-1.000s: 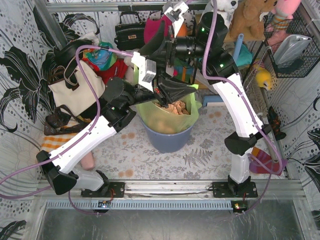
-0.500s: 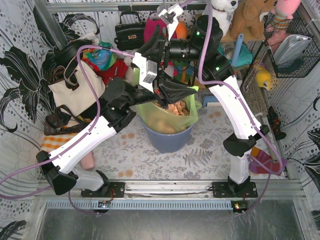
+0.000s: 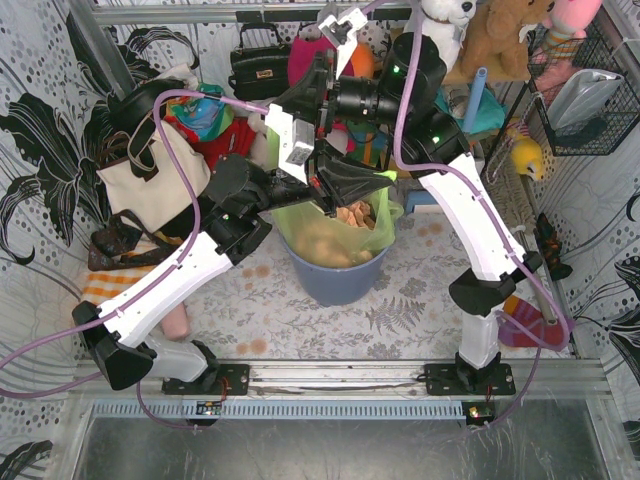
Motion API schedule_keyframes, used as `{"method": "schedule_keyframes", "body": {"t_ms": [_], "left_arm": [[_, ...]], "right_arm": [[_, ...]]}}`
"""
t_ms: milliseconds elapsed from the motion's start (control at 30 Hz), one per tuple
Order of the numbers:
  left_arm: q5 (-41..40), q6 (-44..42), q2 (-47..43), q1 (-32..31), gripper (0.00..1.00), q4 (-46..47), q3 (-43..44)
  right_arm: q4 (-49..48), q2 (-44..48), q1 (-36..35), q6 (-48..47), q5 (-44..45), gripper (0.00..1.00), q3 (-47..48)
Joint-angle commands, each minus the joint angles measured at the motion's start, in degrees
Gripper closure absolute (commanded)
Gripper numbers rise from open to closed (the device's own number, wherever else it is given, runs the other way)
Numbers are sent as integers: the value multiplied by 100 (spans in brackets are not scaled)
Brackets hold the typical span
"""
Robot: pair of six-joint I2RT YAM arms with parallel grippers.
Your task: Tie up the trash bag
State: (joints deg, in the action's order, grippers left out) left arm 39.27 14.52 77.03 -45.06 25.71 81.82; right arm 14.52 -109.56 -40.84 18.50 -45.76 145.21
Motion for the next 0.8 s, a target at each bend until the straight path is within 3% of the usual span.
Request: {"method": "schedule_keyframes", "body": {"t_ms": [0,133,267,400,667,767], "left_arm": [[-105,-29,-71,-3,97,119,-43],[-100,-20,-66,-3,97,137,-35],[-94,-7,-25,-3,97,165,-20],[-65,15,20,-3,96,170,24],[-36,45,58,-3,97,188,62],[-40,51,47,-3,97,184,69]], "right_arm": [[-235,379,-56,-64,207,98,-10],[-42,430,-56,-104,257,68,47],[258,484,-61,-300,309,52,70],[558,510,-64,-466,287,46,54],[750,474,-194,-648,65,49,13],[709,532,-205,-648,73,44,-52]]}}
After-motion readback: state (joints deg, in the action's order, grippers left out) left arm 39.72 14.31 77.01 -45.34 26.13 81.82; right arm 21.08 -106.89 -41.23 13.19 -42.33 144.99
